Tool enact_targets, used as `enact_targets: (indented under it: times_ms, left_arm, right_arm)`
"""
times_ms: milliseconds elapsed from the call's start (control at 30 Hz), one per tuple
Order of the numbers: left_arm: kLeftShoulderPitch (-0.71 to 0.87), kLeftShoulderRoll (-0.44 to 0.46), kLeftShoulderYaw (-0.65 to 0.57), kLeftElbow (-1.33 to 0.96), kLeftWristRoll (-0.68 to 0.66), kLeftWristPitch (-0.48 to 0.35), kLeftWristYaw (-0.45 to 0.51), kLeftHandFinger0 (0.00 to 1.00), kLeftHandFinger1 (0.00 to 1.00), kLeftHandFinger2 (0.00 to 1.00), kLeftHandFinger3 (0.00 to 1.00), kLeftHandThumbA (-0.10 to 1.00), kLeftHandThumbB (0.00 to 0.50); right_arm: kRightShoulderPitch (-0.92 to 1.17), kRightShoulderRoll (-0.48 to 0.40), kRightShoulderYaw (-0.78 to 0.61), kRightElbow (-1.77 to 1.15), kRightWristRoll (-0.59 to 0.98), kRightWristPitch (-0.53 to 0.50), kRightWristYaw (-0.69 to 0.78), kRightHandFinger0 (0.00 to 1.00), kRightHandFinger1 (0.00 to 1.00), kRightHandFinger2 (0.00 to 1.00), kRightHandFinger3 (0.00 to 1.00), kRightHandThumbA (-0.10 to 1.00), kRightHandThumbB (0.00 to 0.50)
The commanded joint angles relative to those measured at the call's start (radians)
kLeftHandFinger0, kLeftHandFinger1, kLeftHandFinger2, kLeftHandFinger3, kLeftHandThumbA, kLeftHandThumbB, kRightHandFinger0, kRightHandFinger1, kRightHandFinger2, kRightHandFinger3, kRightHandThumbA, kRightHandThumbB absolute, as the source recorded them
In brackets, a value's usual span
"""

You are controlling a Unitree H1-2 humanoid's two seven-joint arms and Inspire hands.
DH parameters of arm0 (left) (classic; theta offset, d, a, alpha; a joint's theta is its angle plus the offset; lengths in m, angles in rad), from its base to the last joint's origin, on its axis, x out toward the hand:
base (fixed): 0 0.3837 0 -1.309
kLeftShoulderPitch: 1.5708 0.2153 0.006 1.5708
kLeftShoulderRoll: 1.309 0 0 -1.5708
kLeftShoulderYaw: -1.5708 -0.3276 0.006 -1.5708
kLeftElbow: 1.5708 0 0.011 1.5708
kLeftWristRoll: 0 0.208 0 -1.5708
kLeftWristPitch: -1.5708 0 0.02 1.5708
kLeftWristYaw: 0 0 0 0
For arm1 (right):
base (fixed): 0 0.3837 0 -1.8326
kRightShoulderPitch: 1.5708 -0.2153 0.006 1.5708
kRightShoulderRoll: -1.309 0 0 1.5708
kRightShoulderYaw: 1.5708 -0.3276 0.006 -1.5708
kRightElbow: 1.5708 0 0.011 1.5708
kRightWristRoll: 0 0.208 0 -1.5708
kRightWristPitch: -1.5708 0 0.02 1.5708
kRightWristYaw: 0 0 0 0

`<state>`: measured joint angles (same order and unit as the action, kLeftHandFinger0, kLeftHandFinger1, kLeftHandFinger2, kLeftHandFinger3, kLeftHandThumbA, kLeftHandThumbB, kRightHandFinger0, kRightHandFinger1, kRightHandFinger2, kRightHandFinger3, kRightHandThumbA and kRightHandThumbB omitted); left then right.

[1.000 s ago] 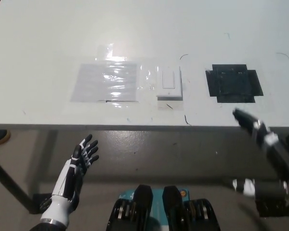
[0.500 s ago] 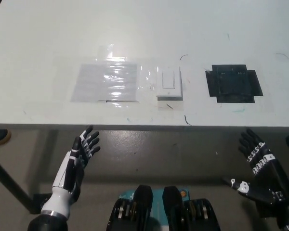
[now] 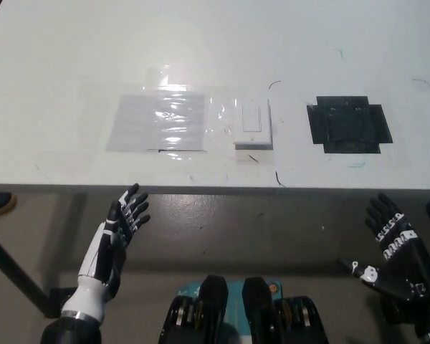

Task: A white switch is kept at the centre of the table close to the robot and the robot uses its right hand to press it to turn it on

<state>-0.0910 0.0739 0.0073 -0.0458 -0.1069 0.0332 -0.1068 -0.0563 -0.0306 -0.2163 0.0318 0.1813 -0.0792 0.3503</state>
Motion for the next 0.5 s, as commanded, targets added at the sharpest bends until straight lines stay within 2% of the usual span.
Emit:
enact_targets:
  times_ms: [0,100,233,467]
  left_arm:
    - [-0.021,0.004,0.002,-0.039,-0.006,-0.011,-0.005,1.00,1.00,1.00,1.00,1.00,0.092]
    - [-0.020,0.004,0.003,-0.037,-0.014,-0.010,-0.009,1.00,1.00,1.00,1.00,1.00,0.084]
    - [-0.016,0.003,0.003,-0.034,-0.008,-0.012,-0.005,1.00,1.00,1.00,1.00,1.00,0.075]
    - [-0.012,0.000,0.003,-0.033,0.013,0.003,0.012,1.00,1.00,1.00,1.00,1.00,0.112]
  right_arm:
    - [-0.014,-0.009,0.016,-0.020,0.021,-0.045,-0.028,1.00,1.00,1.00,1.00,1.00,0.143]
    - [-0.012,-0.018,0.031,-0.020,0.006,-0.047,-0.035,1.00,1.00,1.00,1.00,1.00,0.153]
    - [-0.010,-0.022,0.048,-0.016,0.006,-0.051,-0.043,1.00,1.00,1.00,1.00,1.00,0.140]
    - [-0.010,-0.031,0.067,-0.013,0.010,-0.048,-0.045,1.00,1.00,1.00,1.00,1.00,0.126]
